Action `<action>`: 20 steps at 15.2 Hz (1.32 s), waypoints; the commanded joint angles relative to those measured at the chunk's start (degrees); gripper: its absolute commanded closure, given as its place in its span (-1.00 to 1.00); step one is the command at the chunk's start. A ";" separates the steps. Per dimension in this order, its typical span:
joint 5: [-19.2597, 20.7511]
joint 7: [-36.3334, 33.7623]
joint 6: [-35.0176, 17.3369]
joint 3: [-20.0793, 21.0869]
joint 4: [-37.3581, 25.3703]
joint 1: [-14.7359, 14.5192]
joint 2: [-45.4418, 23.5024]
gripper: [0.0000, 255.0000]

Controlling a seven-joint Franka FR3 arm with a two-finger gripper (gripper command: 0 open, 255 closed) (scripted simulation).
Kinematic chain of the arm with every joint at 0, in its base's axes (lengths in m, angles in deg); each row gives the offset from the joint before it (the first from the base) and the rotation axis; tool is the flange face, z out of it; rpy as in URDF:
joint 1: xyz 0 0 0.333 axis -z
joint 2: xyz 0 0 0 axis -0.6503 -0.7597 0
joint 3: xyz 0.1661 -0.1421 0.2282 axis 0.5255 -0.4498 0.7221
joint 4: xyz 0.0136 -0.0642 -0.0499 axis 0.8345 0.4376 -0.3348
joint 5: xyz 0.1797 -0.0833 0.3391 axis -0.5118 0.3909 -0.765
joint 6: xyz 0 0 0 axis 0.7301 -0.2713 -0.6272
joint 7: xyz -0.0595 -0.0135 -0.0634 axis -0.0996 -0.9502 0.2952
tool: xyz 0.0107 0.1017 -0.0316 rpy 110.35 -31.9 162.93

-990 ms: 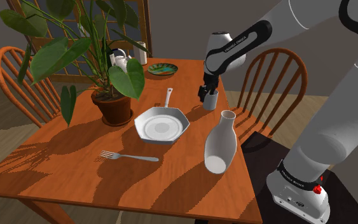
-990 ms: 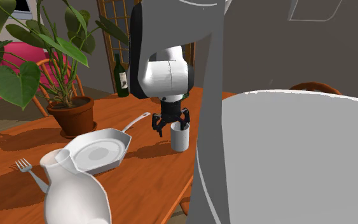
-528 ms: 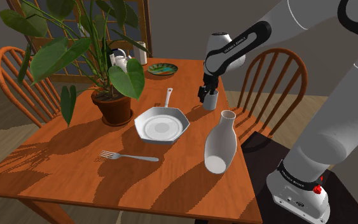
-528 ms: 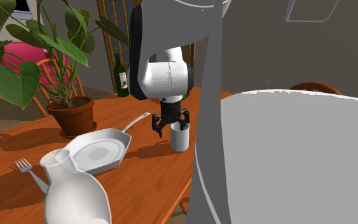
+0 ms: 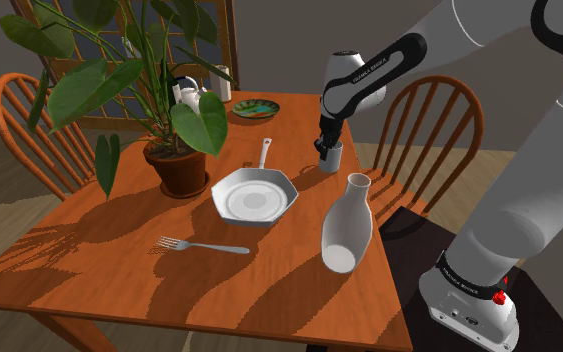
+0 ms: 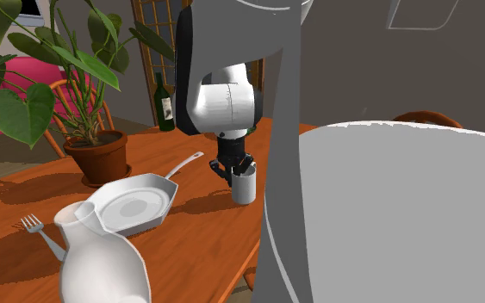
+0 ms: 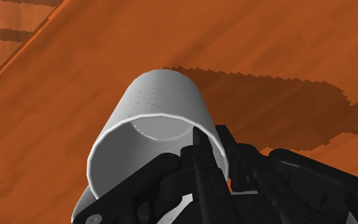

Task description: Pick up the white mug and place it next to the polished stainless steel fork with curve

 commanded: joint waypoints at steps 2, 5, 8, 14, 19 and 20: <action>0.00 0.00 -0.02 0.00 0.00 0.00 -0.01 1.00; 0.14 -0.08 2.39 0.03 -0.92 0.00 1.49 1.00; 0.26 -0.15 4.80 0.07 -1.95 0.00 2.87 1.00; 0.42 -0.23 9.60 0.17 -4.35 0.00 5.27 1.00; 0.50 -0.27 13.56 0.25 -6.67 -0.02 6.91 1.00; 0.51 -0.27 14.35 0.27 -7.18 -0.02 7.20 1.00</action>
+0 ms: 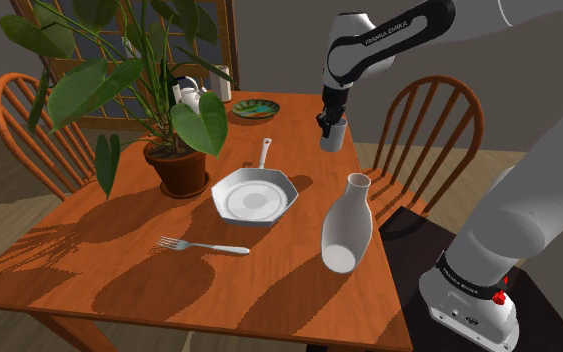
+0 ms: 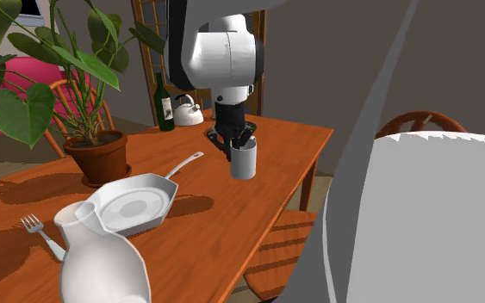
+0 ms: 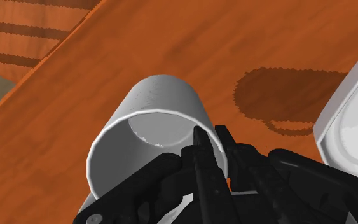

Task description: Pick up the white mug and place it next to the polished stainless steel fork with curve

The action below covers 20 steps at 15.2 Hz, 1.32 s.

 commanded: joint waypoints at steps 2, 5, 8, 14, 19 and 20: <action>0.04 0.10 2.39 -0.01 -1.49 0.04 0.89 1.00; 0.06 0.10 4.75 0.04 -3.14 0.03 1.59 1.00; 0.07 0.11 7.08 0.09 -4.88 0.01 2.19 1.00; 0.05 0.14 11.73 0.18 -8.69 -0.02 3.03 1.00; -0.11 -3.93 12.72 2.79 -6.90 -1.59 5.70 1.00; -0.23 -5.29 12.78 3.68 -6.17 -2.12 6.45 1.00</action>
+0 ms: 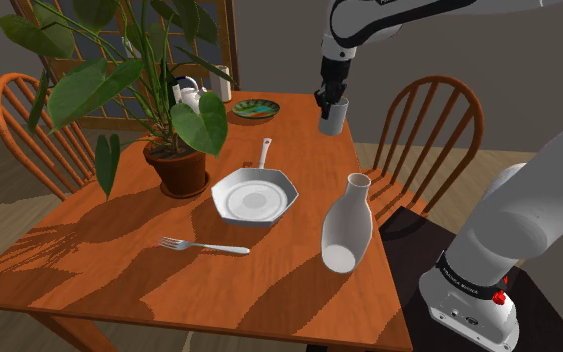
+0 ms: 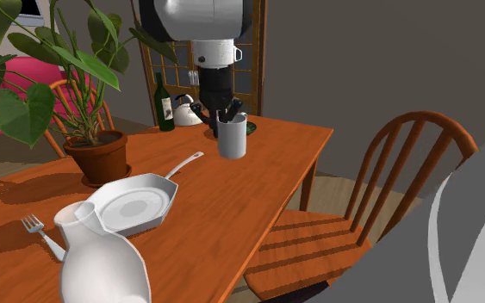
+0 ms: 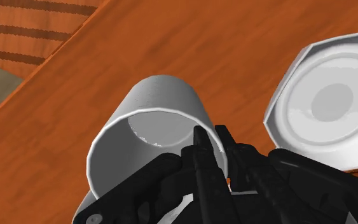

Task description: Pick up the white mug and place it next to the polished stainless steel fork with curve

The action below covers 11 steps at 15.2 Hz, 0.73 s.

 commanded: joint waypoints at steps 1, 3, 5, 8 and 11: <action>-0.23 -2.83 0.54 1.83 1.04 -1.08 1.51 1.00; -0.61 -5.55 0.70 3.68 2.18 -2.14 2.73 1.00; -1.06 -8.29 0.89 5.55 3.06 -3.25 3.72 1.00; -1.85 -12.41 1.19 8.43 3.89 -4.91 4.78 1.00; -2.69 -16.58 1.49 11.38 4.14 -6.58 5.28 1.00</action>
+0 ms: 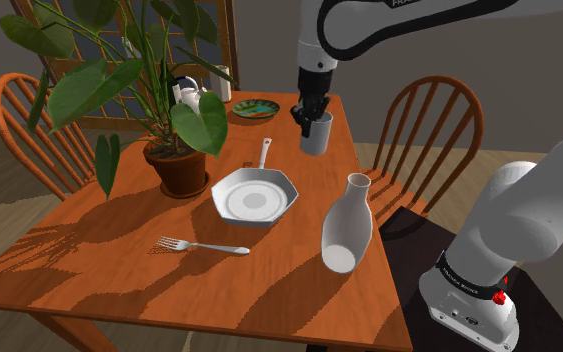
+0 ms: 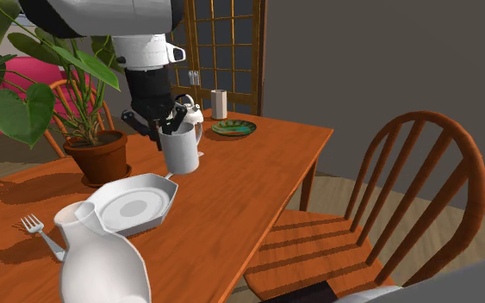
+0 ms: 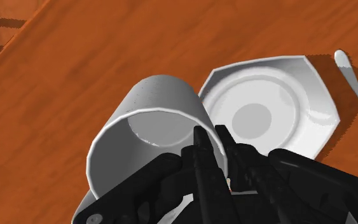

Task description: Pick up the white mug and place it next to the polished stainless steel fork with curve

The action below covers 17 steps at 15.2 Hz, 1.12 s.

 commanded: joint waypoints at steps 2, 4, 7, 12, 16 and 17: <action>-0.82 -4.31 0.40 2.99 -0.30 -1.66 0.07 1.00; -1.32 -7.15 0.60 5.00 -0.72 -2.73 -0.16 1.00; -1.92 -11.47 0.89 8.05 -1.82 -4.27 -0.99 1.00; -2.28 -18.90 1.38 13.18 -4.92 -6.64 -3.66 1.00; -1.74 -25.11 1.88 17.34 -8.56 -8.32 -6.99 1.00; -1.45 -26.71 2.04 18.38 -9.63 -8.73 -8.00 1.00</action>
